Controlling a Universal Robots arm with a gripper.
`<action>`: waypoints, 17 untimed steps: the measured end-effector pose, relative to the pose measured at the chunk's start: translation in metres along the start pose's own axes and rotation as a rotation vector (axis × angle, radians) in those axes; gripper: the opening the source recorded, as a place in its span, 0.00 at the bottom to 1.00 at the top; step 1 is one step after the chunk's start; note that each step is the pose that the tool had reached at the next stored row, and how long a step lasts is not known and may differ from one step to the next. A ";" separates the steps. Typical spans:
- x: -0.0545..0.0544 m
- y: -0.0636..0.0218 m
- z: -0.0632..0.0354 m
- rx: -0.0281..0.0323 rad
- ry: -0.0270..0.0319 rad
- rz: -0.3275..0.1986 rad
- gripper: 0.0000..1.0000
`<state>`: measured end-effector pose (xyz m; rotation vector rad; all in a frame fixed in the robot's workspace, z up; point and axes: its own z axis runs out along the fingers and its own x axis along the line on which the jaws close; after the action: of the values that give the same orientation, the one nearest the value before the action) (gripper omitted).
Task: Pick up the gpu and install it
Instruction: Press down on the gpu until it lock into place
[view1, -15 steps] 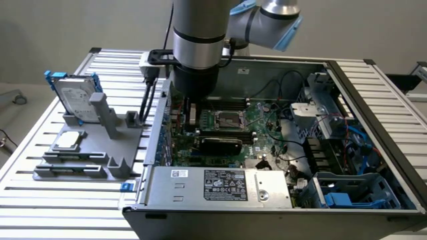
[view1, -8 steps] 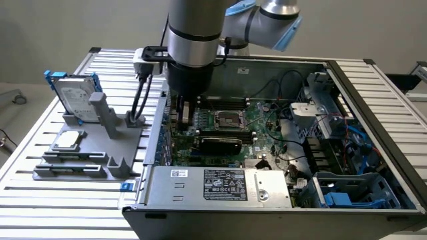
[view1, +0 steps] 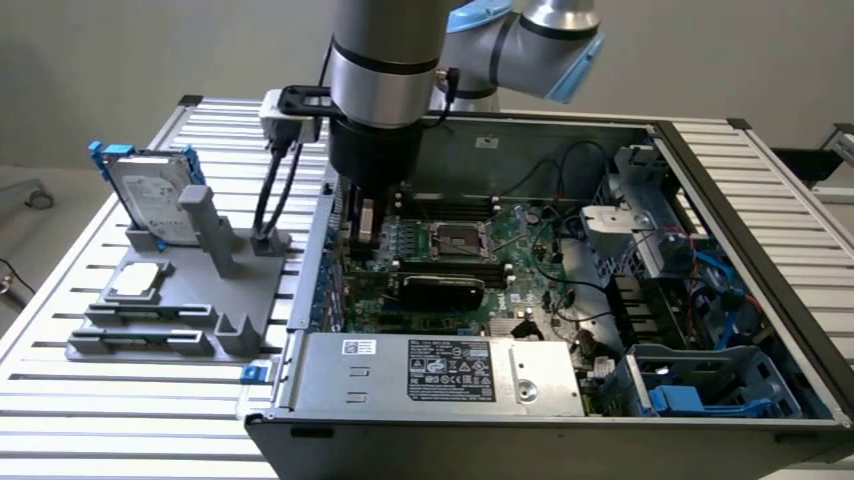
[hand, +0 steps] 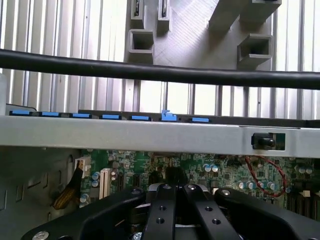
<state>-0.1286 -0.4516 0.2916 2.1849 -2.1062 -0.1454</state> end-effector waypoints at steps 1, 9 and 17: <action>0.000 0.0004 -0.0002 -0.0006 0.0048 0.001 0.11; 0.000 0.0038 -0.0047 -0.0058 0.0293 0.004 0.11; 0.000 0.0058 -0.0071 -0.0139 0.0458 0.006 0.11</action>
<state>-0.1333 -0.4516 0.2994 2.1525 -2.0813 -0.1082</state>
